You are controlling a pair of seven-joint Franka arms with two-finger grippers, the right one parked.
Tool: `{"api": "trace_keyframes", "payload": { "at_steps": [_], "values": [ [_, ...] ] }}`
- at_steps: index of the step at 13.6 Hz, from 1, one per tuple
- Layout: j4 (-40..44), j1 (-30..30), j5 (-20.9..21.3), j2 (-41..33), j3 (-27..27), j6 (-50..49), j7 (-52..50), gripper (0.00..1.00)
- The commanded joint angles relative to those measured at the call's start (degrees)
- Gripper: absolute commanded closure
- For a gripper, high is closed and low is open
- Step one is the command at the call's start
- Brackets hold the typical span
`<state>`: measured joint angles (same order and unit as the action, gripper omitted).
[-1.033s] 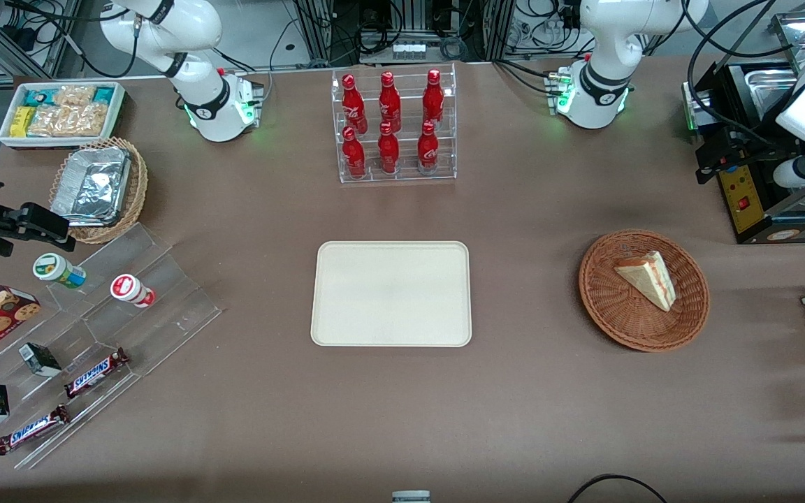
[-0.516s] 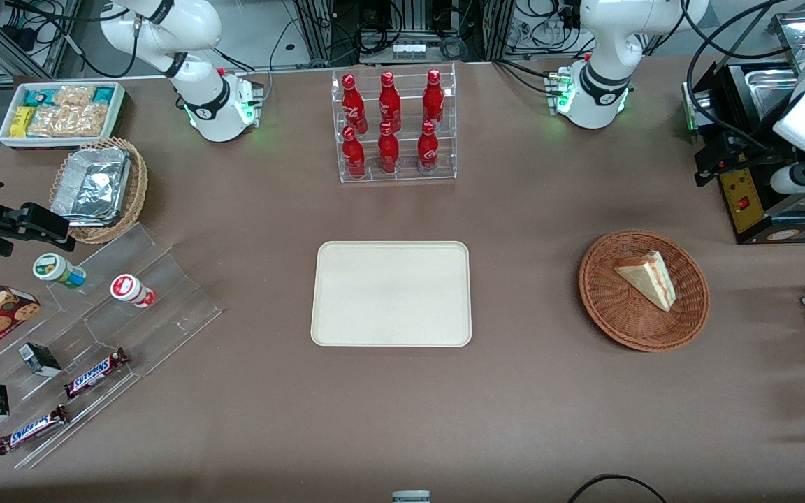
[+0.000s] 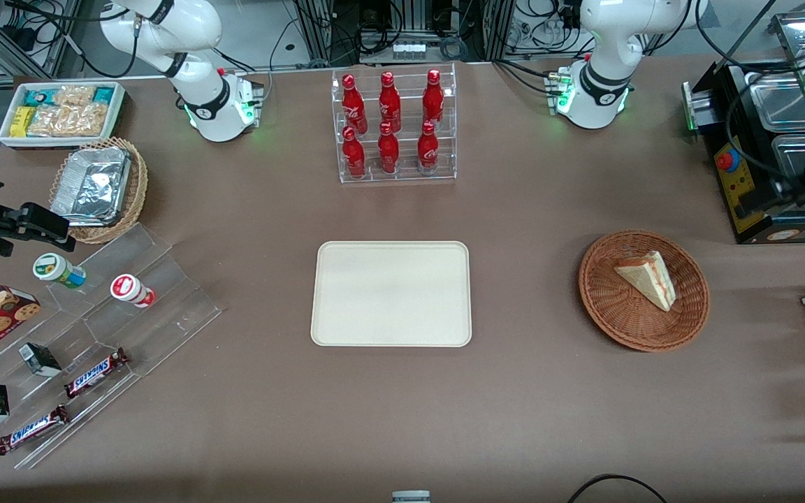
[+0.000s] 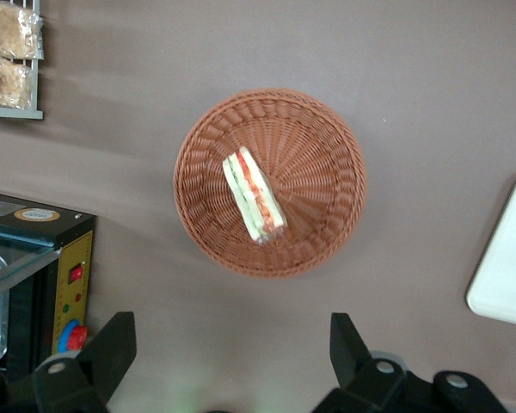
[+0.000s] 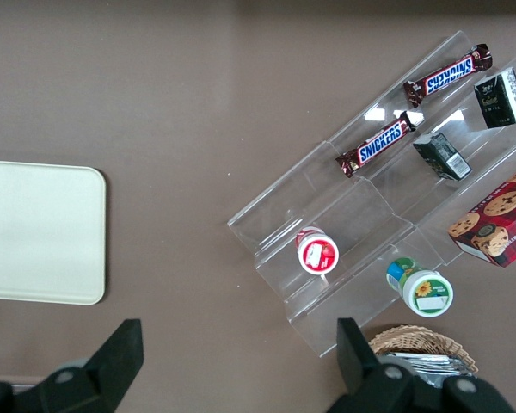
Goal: Place sandwich from basket to tray
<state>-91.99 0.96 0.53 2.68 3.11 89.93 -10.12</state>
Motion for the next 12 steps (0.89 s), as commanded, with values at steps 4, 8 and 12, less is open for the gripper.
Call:
{"api": "trace_keyframes", "payload": {
  "at_steps": [4,8,12],
  "values": [
    [-8.7,2.9,0.2,1.5,-0.2,11.8,-6.1,0.0],
    [-9.4,5.1,-0.4,7.2,-0.2,15.3,-13.6,0.0],
    [-15.2,5.4,-0.6,8.9,-0.2,21.6,-23.8,0.0]
  ]
}}
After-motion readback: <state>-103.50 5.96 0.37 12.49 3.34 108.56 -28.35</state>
